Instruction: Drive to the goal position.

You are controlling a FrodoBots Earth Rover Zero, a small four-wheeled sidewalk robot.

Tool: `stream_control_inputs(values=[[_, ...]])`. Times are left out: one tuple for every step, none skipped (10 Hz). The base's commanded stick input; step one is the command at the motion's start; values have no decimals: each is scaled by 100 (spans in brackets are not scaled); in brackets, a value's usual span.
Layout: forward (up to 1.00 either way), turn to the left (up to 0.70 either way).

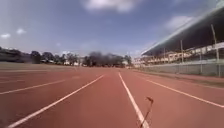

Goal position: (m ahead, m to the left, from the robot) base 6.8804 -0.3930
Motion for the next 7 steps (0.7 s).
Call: stream_control_inputs(values=[[70, 0], [70, 0], [70, 0], [70, 0], [70, 0], [70, 0], [70, 0]])
